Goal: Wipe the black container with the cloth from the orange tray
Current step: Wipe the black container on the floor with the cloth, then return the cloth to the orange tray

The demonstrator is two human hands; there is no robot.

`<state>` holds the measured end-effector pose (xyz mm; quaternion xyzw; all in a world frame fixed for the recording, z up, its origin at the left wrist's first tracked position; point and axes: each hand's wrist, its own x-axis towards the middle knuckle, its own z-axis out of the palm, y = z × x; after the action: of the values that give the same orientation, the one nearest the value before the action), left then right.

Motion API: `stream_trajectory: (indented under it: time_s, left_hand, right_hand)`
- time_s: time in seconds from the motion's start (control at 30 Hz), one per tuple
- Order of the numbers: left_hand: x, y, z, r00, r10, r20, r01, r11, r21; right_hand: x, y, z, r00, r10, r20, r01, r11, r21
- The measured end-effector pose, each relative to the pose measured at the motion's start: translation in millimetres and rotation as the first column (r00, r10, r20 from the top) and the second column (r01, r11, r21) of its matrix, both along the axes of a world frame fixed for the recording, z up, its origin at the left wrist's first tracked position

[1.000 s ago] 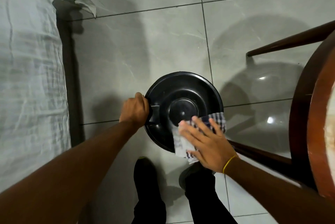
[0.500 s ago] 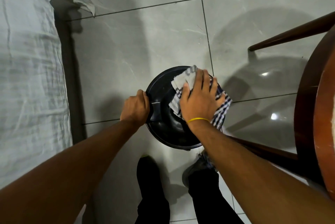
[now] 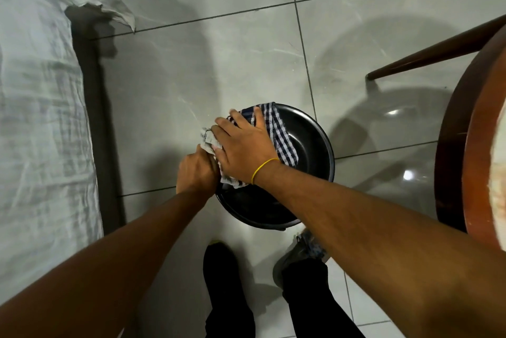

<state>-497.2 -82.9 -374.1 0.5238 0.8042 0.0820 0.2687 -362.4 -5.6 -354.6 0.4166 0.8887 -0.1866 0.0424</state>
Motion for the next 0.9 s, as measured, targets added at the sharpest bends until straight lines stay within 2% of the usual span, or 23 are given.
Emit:
stream_trajectory:
  time_s: [0.1,0.2,0.3,0.4,0.47,0.6,0.67,0.73,0.8,0.83,0.9]
  left_hand:
    - [0.0,1.8,-2.6,0.998,0.030,-0.046,-0.030,1.000,0.004]
    - [2.6,0.5,-4.2,0.995,0.056,-0.086,-0.054,0.998,0.021]
    - [4.1,-1.8,-6.6,0.993,0.067,-0.098,-0.064,0.997,0.036]
    - [7.4,-1.0,-3.2,0.991,0.076,-0.111,-0.067,0.995,0.078]
    - [7.3,-0.7,-2.8,0.993,0.058,-0.105,-0.050,0.995,0.083]
    - [4.4,3.4,3.6,0.995,0.001,-0.096,-0.002,1.000,-0.017]
    - [12.2,14.0,17.7,0.995,0.002,-0.099,-0.004,1.000,-0.026]
    - [28.8,33.3,31.0,0.995,0.064,-0.077,-0.065,0.998,-0.007]
    - [65.4,67.3,45.2,0.992,0.119,0.035,-0.118,0.993,-0.025]
    - [83.6,83.4,50.8,0.992,0.089,0.084,-0.086,0.996,-0.037]
    - [124.1,114.2,58.9,0.978,-0.192,0.087,0.194,0.981,-0.019]
  right_hand:
    - [12.5,10.0,-0.5,0.994,-0.102,0.029,0.102,0.995,0.003]
    - [32.7,12.9,-3.0,0.904,-0.424,0.052,0.424,0.906,0.010]
    - [54.7,3.7,-3.3,0.667,-0.743,0.052,0.743,0.669,0.029]
    - [67.0,-12.2,1.0,0.405,-0.912,0.068,0.914,0.405,-0.014]
    - [71.5,-18.8,6.5,0.349,-0.933,0.090,0.937,0.344,-0.068]
    - [99.9,-17.5,17.8,0.394,-0.915,0.083,0.905,0.371,-0.208]
    - [129.6,-12.3,20.8,0.333,-0.929,0.160,0.924,0.288,-0.252]
    - [153.6,-7.7,23.1,0.254,-0.920,0.297,0.934,0.154,-0.322]
    - [170.1,-7.8,30.5,0.175,-0.928,0.328,0.915,0.031,-0.402]
    - [170.0,-9.7,33.9,0.180,-0.932,0.314,0.903,0.031,-0.428]
    - [169.2,-13.6,40.8,0.210,-0.941,0.267,0.898,0.078,-0.432]
